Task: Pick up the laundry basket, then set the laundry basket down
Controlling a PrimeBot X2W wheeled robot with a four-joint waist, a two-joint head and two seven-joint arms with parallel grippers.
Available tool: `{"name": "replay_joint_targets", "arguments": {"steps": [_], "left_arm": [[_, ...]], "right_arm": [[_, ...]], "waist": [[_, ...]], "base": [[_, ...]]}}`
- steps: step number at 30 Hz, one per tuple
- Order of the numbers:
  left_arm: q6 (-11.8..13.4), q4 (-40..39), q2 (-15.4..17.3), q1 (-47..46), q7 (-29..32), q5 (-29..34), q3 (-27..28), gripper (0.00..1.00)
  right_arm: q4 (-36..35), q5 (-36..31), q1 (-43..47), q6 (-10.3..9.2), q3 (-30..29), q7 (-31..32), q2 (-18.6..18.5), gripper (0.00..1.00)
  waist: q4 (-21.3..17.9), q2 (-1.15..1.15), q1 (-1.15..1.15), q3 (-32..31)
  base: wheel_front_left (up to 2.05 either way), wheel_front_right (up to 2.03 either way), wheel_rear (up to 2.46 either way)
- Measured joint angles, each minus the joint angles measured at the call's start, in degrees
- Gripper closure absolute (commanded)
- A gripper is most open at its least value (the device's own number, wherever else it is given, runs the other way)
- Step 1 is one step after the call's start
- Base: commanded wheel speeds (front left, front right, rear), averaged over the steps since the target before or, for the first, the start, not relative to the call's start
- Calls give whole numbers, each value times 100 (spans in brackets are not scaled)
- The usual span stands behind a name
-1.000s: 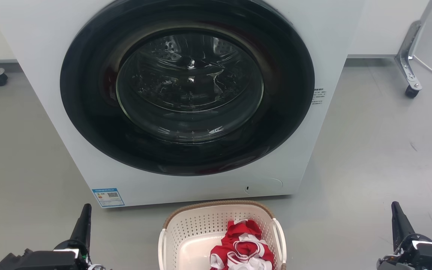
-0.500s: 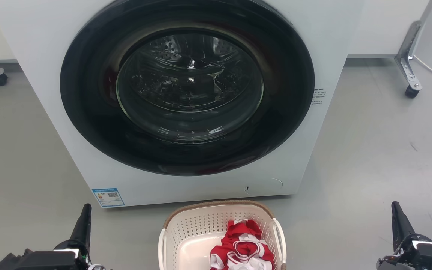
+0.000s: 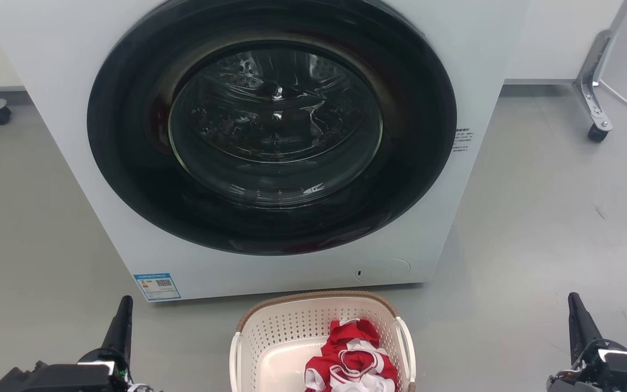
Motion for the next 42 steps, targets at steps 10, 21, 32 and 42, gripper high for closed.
{"name": "replay_joint_targets", "arguments": {"steps": [10, 21, 32, 42], "left_arm": [[0, -1, 0, 0, 0, 0, 0, 100], [0, -1, 0, 0, 0, 0, 0, 100], [0, -1, 0, 0, 0, 0, 0, 100], [0, -2, 0, 0, 0, 0, 0, 100]], "right_arm": [[0, 0, 0, 0, 0, 0, 0, 100], [-1, 0, 0, 0, 0, 0, 0, 100], [-1, 0, 0, 0, 0, 0, 0, 100], [-1, 0, 0, 0, 0, 0, 0, 100]], "waist": [[0, 0, 0, 0], [0, 0, 0, 0], [0, 0, 0, 0], [0, 0, 0, 0]], "base": [[0, 0, 0], [0, 0, 0], [0, 0, 0], [0, 0, 0]]}}
